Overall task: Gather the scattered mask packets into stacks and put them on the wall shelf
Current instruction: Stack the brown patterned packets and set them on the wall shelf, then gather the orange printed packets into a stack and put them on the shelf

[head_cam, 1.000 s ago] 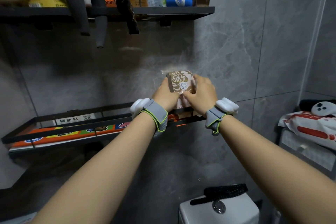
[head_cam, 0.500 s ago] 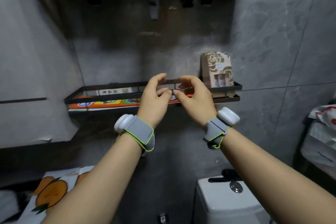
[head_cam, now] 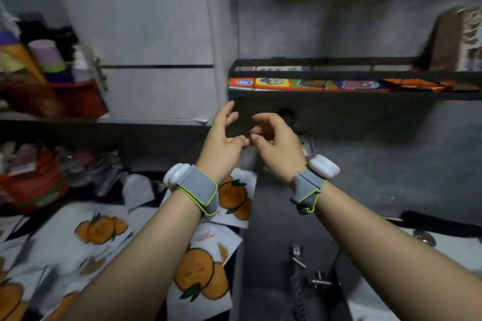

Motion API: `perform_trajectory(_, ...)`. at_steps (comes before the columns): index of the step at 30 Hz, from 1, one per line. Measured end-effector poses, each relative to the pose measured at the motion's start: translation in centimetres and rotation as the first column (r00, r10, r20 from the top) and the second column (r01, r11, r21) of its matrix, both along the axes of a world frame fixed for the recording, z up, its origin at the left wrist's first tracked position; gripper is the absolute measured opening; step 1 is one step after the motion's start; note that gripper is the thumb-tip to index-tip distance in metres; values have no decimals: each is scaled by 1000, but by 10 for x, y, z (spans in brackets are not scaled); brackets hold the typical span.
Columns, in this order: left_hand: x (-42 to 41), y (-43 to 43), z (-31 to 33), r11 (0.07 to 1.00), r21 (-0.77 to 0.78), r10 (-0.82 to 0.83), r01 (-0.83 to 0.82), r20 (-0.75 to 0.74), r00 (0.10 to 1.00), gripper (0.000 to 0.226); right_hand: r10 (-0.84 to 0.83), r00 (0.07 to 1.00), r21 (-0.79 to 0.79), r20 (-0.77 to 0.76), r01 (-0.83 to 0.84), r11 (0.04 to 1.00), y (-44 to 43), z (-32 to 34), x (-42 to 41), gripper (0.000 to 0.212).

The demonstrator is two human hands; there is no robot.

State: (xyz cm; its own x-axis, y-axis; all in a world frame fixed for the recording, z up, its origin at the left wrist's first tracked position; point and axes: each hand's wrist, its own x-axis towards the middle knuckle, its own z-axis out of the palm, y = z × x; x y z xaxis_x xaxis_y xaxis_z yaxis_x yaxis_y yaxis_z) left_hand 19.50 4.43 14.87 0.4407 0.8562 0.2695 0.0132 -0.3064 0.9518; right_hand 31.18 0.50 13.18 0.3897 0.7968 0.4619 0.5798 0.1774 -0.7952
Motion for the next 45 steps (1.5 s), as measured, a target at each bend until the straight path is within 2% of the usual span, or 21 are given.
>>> perform_trajectory(6,-70,13,-46,996,-29,84,-87,-82,993,71,54,998,-99,-25,-56,994,19,-44,-66,34)
perform_trajectory(11,-120,17,-82,990,-121,52,-67,-125,991,74,53,998,-194,-40,-59,979,23,-80,-105,33)
perform_trajectory(17,-155,12,-124,988,-134,36,-76,-279,960,61,32,998,-292,-45,-44,955,13,-119,-131,33)
perform_trajectory(21,-171,3,-158,969,-234,8,-83,-306,952,52,-13,998,-413,-60,-13,911,0,-154,-143,33)
perform_trajectory(28,-171,-6,-201,914,-384,-28,-128,-377,926,55,-19,999,-593,41,40,804,-9,-196,-140,44)
perform_trajectory(37,-162,4,-230,872,-422,20,-250,-479,878,49,-3,1000,-670,21,16,742,8,-221,-128,56)
perform_trajectory(42,-161,11,-237,873,-348,103,-341,-552,827,52,-85,996,-698,3,63,713,14,-224,-126,64)
perform_trajectory(45,-162,16,-238,865,-292,175,-408,-587,791,63,-122,987,-694,-107,14,720,19,-222,-123,68)
